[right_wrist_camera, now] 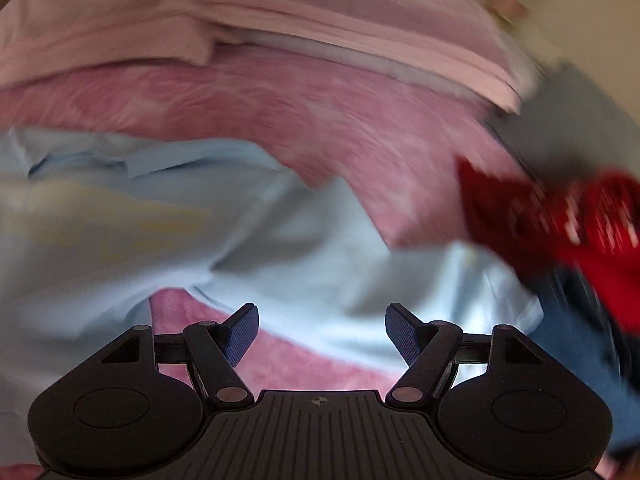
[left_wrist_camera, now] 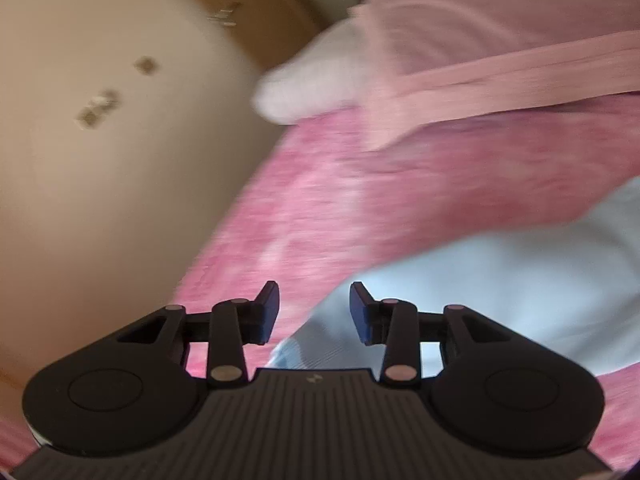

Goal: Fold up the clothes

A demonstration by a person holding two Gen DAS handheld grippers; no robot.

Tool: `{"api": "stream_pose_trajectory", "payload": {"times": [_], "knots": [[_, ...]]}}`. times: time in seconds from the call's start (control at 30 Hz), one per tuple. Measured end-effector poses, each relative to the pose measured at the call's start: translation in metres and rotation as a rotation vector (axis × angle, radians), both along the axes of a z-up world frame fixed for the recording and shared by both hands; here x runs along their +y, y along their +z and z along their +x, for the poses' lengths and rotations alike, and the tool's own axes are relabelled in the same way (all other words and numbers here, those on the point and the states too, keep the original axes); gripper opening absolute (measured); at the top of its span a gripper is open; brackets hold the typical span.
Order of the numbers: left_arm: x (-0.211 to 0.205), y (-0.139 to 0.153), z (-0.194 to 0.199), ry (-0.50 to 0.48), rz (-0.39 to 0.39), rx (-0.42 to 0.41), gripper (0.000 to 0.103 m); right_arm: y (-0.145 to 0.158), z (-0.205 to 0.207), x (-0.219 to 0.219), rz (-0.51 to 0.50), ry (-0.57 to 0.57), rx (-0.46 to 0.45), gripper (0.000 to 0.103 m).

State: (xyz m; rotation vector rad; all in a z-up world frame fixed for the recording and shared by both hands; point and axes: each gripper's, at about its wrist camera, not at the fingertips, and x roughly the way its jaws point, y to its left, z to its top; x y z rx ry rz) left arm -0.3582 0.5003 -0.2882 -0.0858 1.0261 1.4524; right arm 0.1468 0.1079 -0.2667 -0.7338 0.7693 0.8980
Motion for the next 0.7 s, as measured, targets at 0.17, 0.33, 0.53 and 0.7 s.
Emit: {"api": "stream_pose_trajectory", "payload": {"times": [0.17, 0.33, 0.53, 0.7], "knots": [[-0.01, -0.025, 0.071, -0.348, -0.177, -0.102, 0.032, -0.026, 0.01, 0.046, 0.006, 0.173, -0.057, 0.073], [-0.026, -0.06, 0.149, -0.72, -0.371, -0.123, 0.022, -0.06, 0.013, 0.092, -0.024, 0.421, -0.12, 0.029], [-0.019, -0.114, 0.222, -0.915, -0.569, -0.099, 0.019, -0.104, 0.018, 0.158, -0.098, 0.613, 0.116, 0.017], [0.011, -0.117, 0.246, -0.872, -0.519, -0.193, 0.018, -0.11, 0.039, 0.232, -0.006, 0.606, 0.213, 0.017]]}}
